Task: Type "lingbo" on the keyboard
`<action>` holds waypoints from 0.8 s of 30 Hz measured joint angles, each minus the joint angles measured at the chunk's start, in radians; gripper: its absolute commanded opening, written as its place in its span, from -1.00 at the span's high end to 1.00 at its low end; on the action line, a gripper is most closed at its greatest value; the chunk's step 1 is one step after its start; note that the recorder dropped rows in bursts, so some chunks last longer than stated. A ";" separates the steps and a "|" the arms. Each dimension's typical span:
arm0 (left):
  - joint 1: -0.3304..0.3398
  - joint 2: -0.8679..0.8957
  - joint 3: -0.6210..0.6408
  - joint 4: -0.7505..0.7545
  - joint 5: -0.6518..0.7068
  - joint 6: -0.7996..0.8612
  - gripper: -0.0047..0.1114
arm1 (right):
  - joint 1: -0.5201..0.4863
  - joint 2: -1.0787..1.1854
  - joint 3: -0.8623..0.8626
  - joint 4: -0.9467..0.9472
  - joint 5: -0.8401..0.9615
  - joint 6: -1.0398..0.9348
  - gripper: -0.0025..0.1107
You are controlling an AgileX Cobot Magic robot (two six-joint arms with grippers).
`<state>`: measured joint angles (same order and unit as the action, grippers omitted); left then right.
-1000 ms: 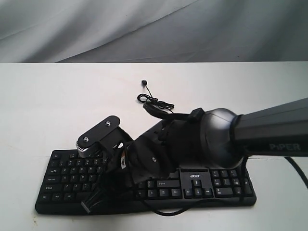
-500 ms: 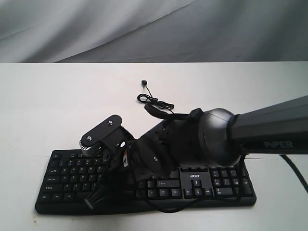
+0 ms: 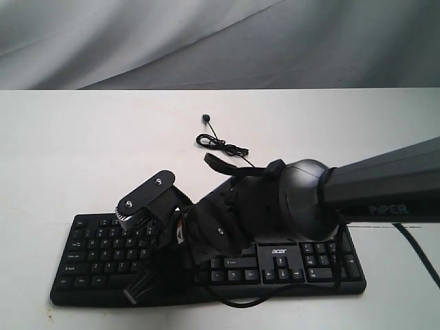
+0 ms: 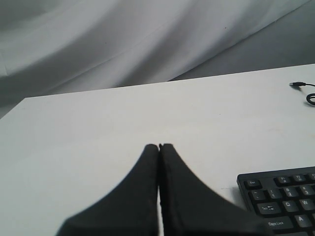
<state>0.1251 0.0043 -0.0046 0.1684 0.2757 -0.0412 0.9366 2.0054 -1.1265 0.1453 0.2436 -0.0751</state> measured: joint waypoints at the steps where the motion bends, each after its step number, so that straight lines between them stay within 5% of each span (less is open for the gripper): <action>1: 0.000 0.000 0.000 0.000 0.000 0.000 0.92 | 0.000 0.004 0.000 0.000 -0.007 0.000 0.96; 24: 0.000 0.000 0.000 0.000 0.000 0.000 0.92 | 0.000 -0.030 -0.079 -0.045 0.037 0.000 0.96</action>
<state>0.1251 0.0043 -0.0046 0.1684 0.2757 -0.0412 0.9366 1.9759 -1.2055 0.1004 0.2808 -0.0751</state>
